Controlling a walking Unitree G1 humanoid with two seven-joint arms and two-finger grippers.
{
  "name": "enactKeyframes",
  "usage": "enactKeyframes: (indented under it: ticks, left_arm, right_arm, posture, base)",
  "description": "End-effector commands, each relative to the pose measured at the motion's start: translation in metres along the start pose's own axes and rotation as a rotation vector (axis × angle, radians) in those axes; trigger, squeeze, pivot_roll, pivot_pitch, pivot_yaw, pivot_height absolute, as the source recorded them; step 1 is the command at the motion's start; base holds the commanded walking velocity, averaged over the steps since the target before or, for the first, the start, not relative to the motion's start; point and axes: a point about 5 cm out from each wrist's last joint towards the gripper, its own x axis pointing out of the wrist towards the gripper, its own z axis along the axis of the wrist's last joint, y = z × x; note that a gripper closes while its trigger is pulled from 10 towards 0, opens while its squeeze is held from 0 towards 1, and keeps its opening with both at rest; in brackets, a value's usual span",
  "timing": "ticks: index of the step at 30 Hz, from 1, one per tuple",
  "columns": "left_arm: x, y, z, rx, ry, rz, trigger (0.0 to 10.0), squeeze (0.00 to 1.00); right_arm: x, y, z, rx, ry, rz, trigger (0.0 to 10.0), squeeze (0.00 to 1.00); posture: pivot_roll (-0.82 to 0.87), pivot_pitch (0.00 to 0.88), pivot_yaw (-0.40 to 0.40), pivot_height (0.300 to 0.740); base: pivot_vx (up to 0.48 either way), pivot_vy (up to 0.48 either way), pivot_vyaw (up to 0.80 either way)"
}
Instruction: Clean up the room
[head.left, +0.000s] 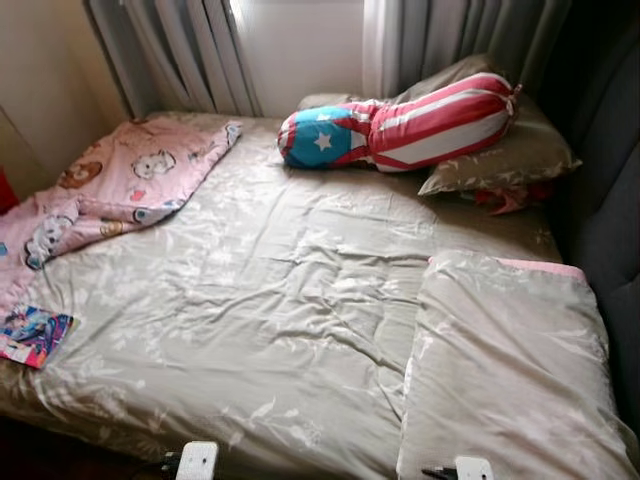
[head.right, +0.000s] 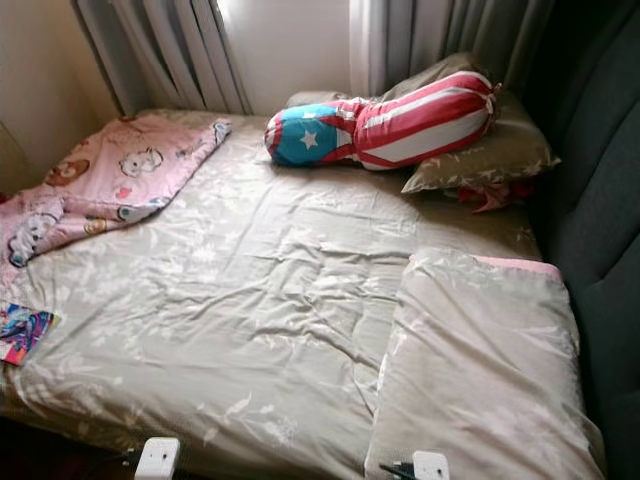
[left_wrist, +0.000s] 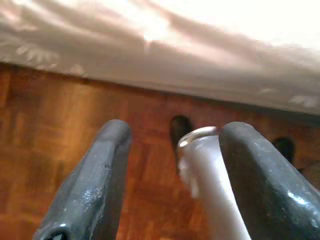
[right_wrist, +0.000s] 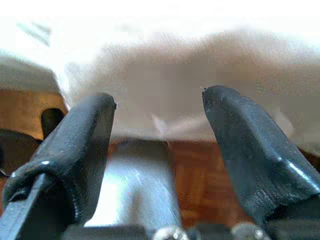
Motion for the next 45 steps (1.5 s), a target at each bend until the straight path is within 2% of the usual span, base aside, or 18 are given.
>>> enactKeyframes:
  ticks: [1, 13, 16, 19, 36, 40, 45]
  left_arm:
    - [0.0, 0.0035, -0.0001, 0.015, 0.013, 0.002, 10.0, 0.0]
    - [0.0002, 0.0061, 0.0003, 0.021, 0.029, 0.009, 10.0, 0.0]
    - [0.0004, 0.0058, 0.0012, 0.026, 0.027, 0.005, 10.0, 0.0]
    - [0.0003, 0.0067, 0.0016, 0.033, 0.024, 0.002, 10.0, 0.0]
    - [0.0002, 0.0082, 0.0015, 0.044, 0.03, 0.003, 10.0, 0.0]
    - [0.0004, 0.0074, 0.0018, 0.044, 0.029, 0.002, 10.0, 0.0]
    - [0.0004, 0.0071, 0.0014, 0.043, 0.032, 0.003, 10.0, 0.0]
  right_arm:
    - [-0.0023, -0.0071, -0.0068, 0.006, 0.021, -0.011, 10.0, 0.0]
    - [-0.0022, -0.0073, -0.0057, -0.036, 0.019, 0.011, 10.0, 0.0]
    - [-0.0021, -0.0067, -0.0047, -0.057, 0.011, 0.013, 10.0, 0.0]
    - [-0.0024, -0.0058, -0.0066, -0.013, 0.015, 0.005, 10.0, 0.0]
    - [-0.0022, -0.0048, -0.0073, 0.032, 0.016, -0.016, 10.0, 0.0]
    - [-0.0025, -0.0051, -0.0077, 0.088, 0.009, -0.024, 10.0, 0.0]
    - [-0.0025, -0.0054, -0.0075, 0.099, 0.005, -0.026, 10.0, 0.0]
  posture:
    - [-0.07, 0.0, 0.016, 0.74]
    - [-0.06, 0.0, 0.019, 0.74]
    - [-0.06, 0.0, 0.023, 0.74]
    - [-0.06, 0.0, 0.027, 0.74]
    - [-0.06, 0.0, 0.025, 0.74]
    - [-0.05, 0.0, 0.022, 0.74]
    - [-0.05, 0.0, 0.02, 0.74]
  base:
    - [0.0, 0.0, 0.0]
    - [0.0, 0.395, 0.0]
    - [0.0, 0.472, 0.69]
    - [0.0, 0.472, 0.66]
    - [0.0, 0.471, 0.0]
    - [0.0, 0.474, 0.0]
    - [0.0, 0.478, 0.0]
